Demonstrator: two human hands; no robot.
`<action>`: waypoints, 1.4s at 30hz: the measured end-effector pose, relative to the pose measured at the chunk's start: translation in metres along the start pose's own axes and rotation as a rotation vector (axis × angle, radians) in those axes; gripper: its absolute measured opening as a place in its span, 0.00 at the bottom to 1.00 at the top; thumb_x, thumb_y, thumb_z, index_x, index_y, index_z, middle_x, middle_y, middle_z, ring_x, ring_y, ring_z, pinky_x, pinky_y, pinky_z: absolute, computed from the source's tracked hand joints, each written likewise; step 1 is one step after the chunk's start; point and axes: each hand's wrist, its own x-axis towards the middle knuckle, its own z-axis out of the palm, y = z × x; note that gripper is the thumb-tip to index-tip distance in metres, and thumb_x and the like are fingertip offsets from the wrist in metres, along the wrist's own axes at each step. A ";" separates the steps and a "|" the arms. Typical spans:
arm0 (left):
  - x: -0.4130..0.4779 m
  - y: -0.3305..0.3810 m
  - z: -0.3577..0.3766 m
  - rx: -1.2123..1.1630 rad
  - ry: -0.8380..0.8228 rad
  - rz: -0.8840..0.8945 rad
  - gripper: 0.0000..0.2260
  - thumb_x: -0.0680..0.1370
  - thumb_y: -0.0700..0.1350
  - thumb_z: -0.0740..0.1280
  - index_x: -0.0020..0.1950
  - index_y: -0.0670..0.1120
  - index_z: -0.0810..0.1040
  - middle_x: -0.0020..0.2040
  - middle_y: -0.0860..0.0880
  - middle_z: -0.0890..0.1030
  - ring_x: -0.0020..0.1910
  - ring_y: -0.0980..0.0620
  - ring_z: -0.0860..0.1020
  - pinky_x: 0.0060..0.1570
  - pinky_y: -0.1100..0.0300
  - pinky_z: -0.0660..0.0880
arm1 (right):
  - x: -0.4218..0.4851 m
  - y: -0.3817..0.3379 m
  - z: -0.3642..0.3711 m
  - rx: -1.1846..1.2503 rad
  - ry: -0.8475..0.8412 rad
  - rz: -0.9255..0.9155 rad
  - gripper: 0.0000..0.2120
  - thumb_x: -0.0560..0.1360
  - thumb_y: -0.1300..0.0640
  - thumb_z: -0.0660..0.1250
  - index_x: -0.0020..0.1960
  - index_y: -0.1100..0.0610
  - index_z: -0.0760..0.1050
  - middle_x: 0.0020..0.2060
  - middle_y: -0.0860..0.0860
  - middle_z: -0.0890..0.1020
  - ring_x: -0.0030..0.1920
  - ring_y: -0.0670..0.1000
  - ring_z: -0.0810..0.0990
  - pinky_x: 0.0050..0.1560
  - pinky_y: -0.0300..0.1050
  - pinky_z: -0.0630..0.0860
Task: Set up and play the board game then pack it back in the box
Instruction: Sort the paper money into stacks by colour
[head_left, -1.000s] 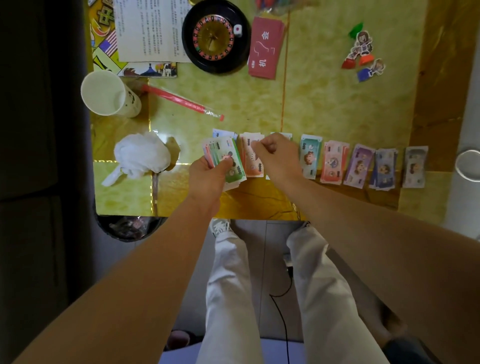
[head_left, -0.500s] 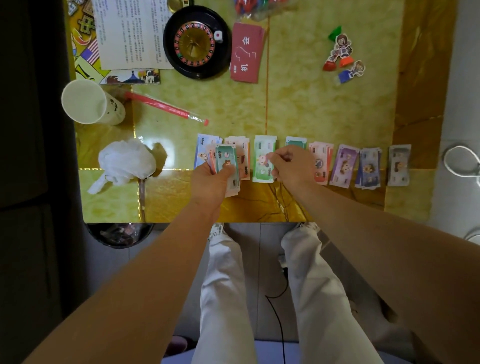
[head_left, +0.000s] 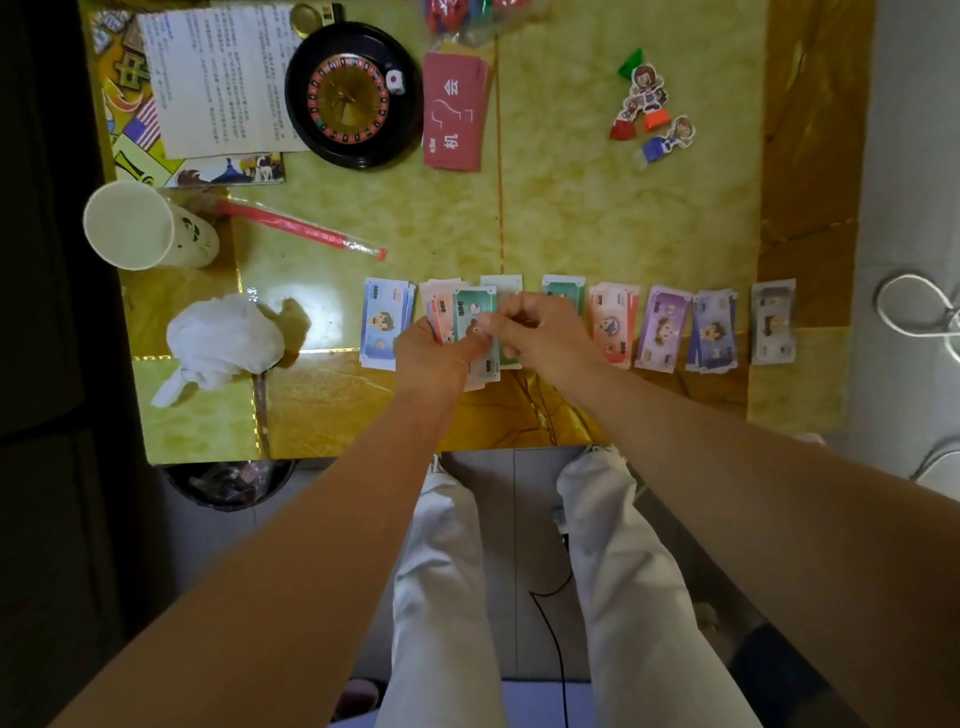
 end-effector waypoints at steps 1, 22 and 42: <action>-0.002 0.001 0.004 0.008 -0.019 -0.003 0.06 0.76 0.37 0.70 0.50 0.45 0.79 0.43 0.47 0.82 0.44 0.47 0.81 0.42 0.53 0.79 | 0.000 0.002 -0.004 0.016 0.025 -0.005 0.10 0.74 0.56 0.72 0.46 0.64 0.79 0.29 0.50 0.76 0.26 0.39 0.72 0.31 0.32 0.71; 0.001 -0.013 0.041 0.039 0.032 -0.037 0.06 0.76 0.36 0.69 0.50 0.43 0.80 0.46 0.42 0.83 0.43 0.43 0.83 0.46 0.47 0.81 | 0.019 0.030 -0.048 -0.063 0.352 0.012 0.08 0.75 0.60 0.71 0.43 0.58 0.72 0.32 0.48 0.74 0.31 0.39 0.75 0.30 0.28 0.67; -0.009 -0.016 0.081 0.194 0.004 -0.033 0.08 0.77 0.35 0.65 0.55 0.41 0.79 0.50 0.44 0.81 0.42 0.48 0.82 0.42 0.56 0.81 | 0.005 0.056 -0.100 -0.113 0.407 0.086 0.04 0.75 0.58 0.71 0.45 0.57 0.76 0.41 0.50 0.79 0.44 0.48 0.77 0.43 0.36 0.71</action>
